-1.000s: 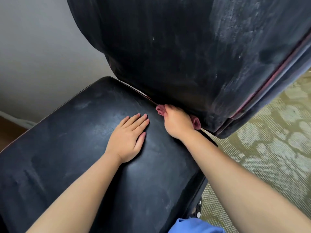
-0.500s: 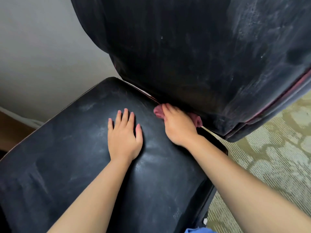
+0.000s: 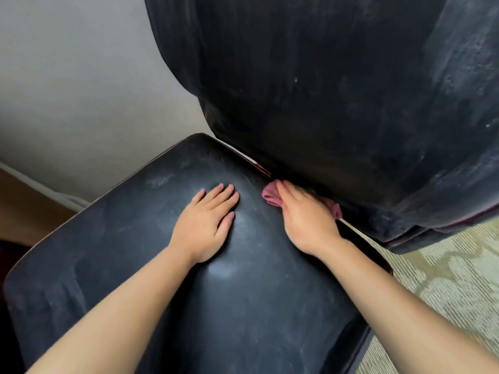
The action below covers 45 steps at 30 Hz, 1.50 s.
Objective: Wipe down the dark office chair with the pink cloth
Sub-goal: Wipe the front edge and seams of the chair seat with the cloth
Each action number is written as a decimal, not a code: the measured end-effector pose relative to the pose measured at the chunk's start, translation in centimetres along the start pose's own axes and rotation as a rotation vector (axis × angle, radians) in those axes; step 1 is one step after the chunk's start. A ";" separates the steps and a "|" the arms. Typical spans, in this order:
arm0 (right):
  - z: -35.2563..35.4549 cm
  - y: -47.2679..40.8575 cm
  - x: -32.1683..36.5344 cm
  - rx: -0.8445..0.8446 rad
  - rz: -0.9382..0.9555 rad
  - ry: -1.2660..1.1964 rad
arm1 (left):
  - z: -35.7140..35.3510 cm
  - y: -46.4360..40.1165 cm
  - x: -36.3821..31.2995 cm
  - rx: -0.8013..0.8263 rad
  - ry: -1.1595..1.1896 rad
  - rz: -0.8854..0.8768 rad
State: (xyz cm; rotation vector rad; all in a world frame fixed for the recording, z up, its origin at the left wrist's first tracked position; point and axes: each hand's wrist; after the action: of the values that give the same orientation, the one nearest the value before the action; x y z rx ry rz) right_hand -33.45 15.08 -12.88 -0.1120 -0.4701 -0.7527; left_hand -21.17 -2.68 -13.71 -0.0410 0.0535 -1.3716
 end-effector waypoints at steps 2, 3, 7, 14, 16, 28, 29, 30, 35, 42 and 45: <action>-0.3 -0.7 0.2 -0.020 -0.012 0.010 | -0.4 0.1 0.2 -0.014 -0.029 -0.008; -0.6 -1.8 0.7 -0.024 -0.014 0.004 | -0.6 0.1 0.1 -0.031 -0.041 0.000; -1.3 -6.9 2.8 0.019 -0.038 -0.045 | -1.0 0.1 0.3 -0.056 -0.050 0.109; -0.8 -0.7 1.8 -0.020 0.023 0.024 | -0.9 -0.4 0.0 -0.034 -0.071 0.260; -1.1 -3.1 2.3 -0.034 0.018 0.003 | -1.0 -0.5 0.0 -0.029 -0.083 0.273; -1.3 -5.3 2.5 0.024 0.134 0.048 | -0.5 -1.8 4.9 0.039 -0.085 -0.035; -1.3 -6.2 2.8 0.021 0.142 0.046 | -0.6 -1.8 5.0 0.023 -0.096 -0.032; -1.5 -7.4 3.2 0.028 0.132 0.032 | -0.8 -1.7 4.9 0.013 -0.099 -0.029; -2.1 -11.6 5.1 0.044 0.012 -0.046 | -1.1 -1.5 5.0 -0.053 -0.060 0.065; -2.6 -9.7 5.9 0.008 0.174 0.064 | -1.8 -2.2 5.0 -0.128 -0.060 0.353; -3.0 -14.2 7.2 0.051 0.067 -0.021 | -1.8 -2.3 5.1 -0.116 -0.072 0.351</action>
State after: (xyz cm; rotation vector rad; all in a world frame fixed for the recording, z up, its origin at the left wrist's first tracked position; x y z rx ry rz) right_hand -37.47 -0.64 -13.27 -0.0874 -0.5032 -0.6734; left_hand -22.56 -8.15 -15.46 -0.1706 0.0763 -1.0140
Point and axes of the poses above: each hand's wrist, its own y-axis away from the middle knuckle, its own z-axis out of the back of the hand, x = y × z, and after that the axes turned 11 degrees about -y, right-handed
